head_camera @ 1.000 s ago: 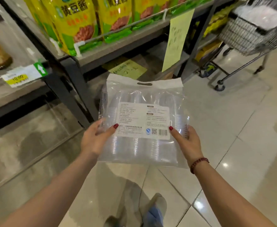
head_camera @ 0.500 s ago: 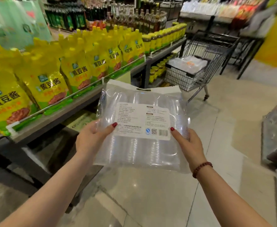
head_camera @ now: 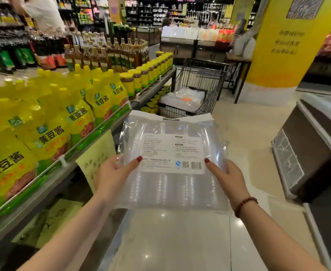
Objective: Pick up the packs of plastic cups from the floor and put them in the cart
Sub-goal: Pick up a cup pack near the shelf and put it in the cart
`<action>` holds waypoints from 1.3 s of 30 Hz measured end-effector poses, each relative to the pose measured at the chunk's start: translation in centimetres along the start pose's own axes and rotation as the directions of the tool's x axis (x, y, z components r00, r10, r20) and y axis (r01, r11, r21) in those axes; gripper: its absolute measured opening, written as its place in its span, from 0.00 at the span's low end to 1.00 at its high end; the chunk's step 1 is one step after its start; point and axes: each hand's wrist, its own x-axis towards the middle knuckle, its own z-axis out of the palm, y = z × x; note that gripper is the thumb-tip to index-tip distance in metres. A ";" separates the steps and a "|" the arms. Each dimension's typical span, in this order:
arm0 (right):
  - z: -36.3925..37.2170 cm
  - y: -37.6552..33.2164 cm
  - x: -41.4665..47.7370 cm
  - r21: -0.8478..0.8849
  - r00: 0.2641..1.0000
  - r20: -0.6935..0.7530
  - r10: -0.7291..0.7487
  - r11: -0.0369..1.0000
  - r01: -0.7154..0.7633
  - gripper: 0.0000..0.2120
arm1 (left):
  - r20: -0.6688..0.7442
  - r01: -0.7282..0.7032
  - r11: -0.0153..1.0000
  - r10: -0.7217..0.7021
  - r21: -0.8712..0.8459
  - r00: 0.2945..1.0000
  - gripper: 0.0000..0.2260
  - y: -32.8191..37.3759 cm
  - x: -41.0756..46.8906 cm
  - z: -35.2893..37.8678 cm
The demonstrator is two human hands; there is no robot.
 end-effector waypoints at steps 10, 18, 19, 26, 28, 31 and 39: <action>-1.5 -0.6 12.9 -0.053 0.986 -0.161 0.042 0.997 -0.051 0.13 | 0.124 -0.002 1.000 0.003 -0.004 0.992 0.12 3.4 14.4 9.5; -6.7 1.2 28.3 -0.045 0.985 -0.169 0.045 0.998 -0.053 0.24 | 0.095 -0.026 0.998 0.020 0.063 0.995 0.11 8.1 22.8 21.1; -7.5 1.1 30.2 -0.032 0.985 -0.167 0.039 0.998 -0.045 0.23 | 0.089 -0.024 0.998 0.019 0.056 0.996 0.11 8.7 23.9 22.5; -12.0 0.2 41.4 -0.043 0.989 -0.145 0.007 0.999 -0.013 0.19 | 0.082 -0.034 0.998 0.029 0.057 0.996 0.28 12.0 30.6 30.8; -12.6 0.4 44.2 -0.037 0.990 -0.142 0.019 0.999 -0.025 0.19 | 0.076 -0.032 0.996 0.025 0.083 0.997 0.35 12.5 32.8 32.8; -13.3 0.5 48.3 -0.031 0.989 -0.146 0.026 0.999 -0.030 0.20 | 0.068 -0.026 0.996 0.020 0.089 0.998 0.38 13.0 36.3 35.9; -13.5 0.6 62.4 -0.073 0.985 -0.170 0.035 0.996 -0.048 0.17 | 0.086 0.033 0.999 -0.034 0.009 0.996 0.39 13.8 48.9 44.6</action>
